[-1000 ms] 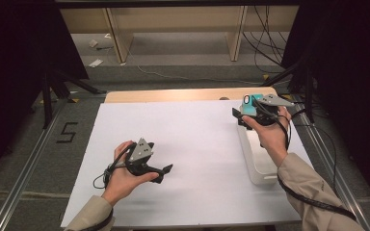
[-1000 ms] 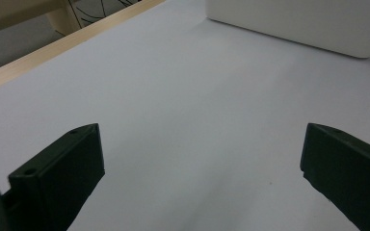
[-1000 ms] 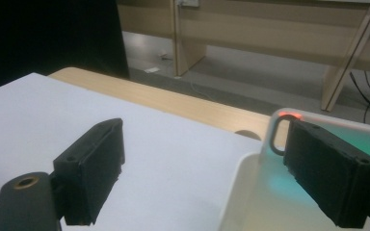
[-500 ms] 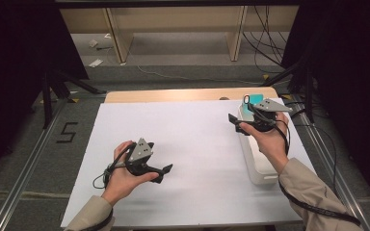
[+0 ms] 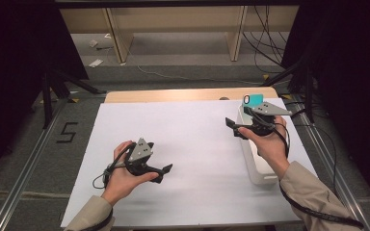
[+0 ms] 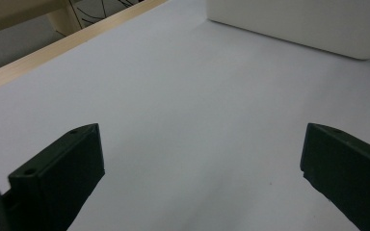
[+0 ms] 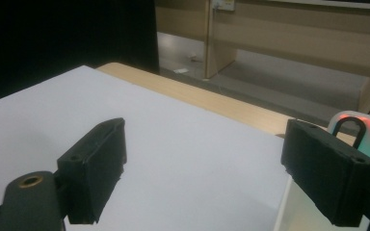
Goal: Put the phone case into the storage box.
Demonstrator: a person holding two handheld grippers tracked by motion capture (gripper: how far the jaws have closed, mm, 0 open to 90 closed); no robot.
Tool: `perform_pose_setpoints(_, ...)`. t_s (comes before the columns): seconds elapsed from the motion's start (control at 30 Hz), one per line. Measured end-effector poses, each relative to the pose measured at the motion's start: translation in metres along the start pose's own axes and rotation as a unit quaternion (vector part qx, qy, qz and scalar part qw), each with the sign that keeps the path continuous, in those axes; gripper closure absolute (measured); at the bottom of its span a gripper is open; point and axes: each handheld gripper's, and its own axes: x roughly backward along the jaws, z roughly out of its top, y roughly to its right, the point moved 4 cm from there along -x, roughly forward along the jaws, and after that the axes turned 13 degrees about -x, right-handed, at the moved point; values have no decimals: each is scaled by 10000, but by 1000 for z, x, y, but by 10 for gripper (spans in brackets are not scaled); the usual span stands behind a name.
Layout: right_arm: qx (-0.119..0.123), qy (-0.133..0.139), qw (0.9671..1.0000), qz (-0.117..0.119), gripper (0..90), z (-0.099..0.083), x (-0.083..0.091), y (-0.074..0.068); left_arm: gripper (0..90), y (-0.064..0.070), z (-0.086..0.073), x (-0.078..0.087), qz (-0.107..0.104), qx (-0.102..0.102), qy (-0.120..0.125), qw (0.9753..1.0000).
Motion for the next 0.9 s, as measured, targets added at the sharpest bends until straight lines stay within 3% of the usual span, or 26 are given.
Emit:
perform_pose_setpoints(0.53,81,-116,9993,336,186,-8,6,-16,7,-1,0,1,9,20,13,10000)
perform_pose_setpoints(0.9,93,-138,9989,443,195,-10,12,-22,7,-1,0,1,13,21,9,10000)
